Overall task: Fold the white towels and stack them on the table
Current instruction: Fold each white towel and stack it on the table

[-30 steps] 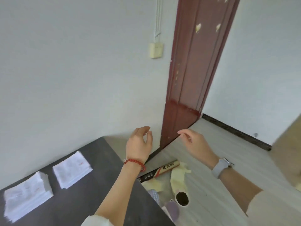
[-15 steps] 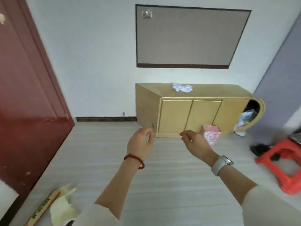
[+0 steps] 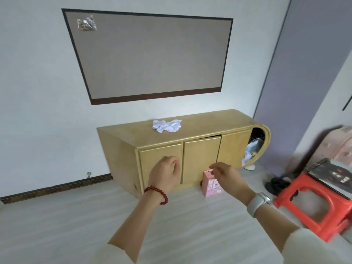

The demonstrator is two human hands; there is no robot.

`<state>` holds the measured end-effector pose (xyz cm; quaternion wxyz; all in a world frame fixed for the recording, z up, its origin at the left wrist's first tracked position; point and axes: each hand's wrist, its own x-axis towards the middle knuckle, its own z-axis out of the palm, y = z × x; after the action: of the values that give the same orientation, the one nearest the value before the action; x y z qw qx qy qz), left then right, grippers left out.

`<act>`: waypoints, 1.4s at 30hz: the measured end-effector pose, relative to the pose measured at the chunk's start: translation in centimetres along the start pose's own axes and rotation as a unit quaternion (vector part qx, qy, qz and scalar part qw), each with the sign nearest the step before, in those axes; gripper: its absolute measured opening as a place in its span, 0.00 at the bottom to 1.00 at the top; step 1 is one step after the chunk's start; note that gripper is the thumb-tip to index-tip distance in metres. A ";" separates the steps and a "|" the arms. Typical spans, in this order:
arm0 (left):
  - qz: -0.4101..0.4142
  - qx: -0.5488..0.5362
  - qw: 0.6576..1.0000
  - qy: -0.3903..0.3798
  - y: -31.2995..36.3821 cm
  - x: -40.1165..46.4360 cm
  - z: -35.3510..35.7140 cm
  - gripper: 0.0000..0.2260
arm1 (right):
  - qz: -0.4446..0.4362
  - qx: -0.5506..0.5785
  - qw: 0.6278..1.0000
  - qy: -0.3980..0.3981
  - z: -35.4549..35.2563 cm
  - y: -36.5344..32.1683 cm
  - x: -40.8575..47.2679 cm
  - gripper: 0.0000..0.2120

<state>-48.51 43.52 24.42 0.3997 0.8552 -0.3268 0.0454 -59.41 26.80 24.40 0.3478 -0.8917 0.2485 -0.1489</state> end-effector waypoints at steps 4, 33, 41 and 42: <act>-0.008 0.007 1.000 -0.023 -0.9 11.8 4.1 0.09 | 0.011 0.014 1.000 0.002 -1.4 0.7 11.2 0.11; -0.410 0.014 0.911 0.052 -29.7 58.7 28.1 0.13 | -0.007 0.017 0.968 -0.248 16.5 13.7 71.2 0.10; -0.447 0.017 0.883 0.143 -37.6 63.9 31.7 0.09 | -0.004 0.010 0.950 -0.313 23.8 13.6 79.6 0.12; -0.437 0.013 0.883 0.172 -37.6 64.2 31.6 0.07 | -0.023 0.008 0.949 -0.313 24.3 13.2 80.3 0.12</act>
<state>18.35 5.00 0.22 0.4180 0.8951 0.1544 0.0165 13.55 -12.16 5.34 0.4120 -0.8960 0.1051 0.1279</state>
